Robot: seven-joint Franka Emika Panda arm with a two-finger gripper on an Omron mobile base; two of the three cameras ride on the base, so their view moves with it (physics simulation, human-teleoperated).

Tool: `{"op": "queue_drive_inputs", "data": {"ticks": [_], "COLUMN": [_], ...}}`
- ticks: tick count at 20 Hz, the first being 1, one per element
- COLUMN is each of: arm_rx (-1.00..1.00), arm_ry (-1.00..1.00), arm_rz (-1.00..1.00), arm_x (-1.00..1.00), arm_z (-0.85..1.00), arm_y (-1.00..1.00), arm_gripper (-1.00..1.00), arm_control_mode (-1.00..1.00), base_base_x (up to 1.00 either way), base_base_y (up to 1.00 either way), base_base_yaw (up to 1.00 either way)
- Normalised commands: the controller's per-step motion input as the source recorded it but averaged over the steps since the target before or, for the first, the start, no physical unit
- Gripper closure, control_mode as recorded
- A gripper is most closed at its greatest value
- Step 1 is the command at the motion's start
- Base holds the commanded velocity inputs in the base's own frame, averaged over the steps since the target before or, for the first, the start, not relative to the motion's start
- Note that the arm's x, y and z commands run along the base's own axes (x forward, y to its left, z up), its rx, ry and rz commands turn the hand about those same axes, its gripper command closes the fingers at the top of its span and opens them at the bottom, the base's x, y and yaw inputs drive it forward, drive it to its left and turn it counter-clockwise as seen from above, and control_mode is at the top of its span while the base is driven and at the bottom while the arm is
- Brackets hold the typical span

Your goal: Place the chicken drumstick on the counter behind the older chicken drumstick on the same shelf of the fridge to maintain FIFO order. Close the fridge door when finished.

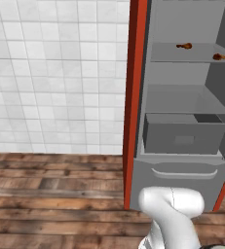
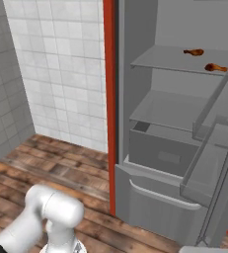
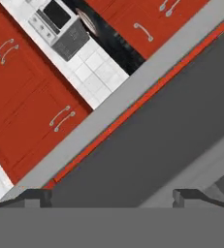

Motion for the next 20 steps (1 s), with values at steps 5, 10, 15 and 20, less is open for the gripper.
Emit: {"op": "queue_drive_inputs", "data": {"ticks": [5,10,15,20], "arm_rx": [0.00,0.00,-0.01,-0.03], "arm_ry": [0.02,0.11,0.15,0.12], "arm_rz": [0.28,0.25,0.20,0.19], "arm_x": [0.14,0.23,0.16,0.09], "arm_z": [0.00,0.00,-0.12,-0.23], "arm_y": [0.00,0.00,0.00,0.29], "arm_gripper": [-1.00,-1.00,-1.00,-1.00], "arm_control_mode": [-1.00,-1.00,-1.00,-1.00], "base_base_x": [0.00,0.00,0.00,0.00], "base_base_y": [0.00,0.00,0.00,0.00], "base_base_yaw": [0.00,0.00,0.00,0.00]}}
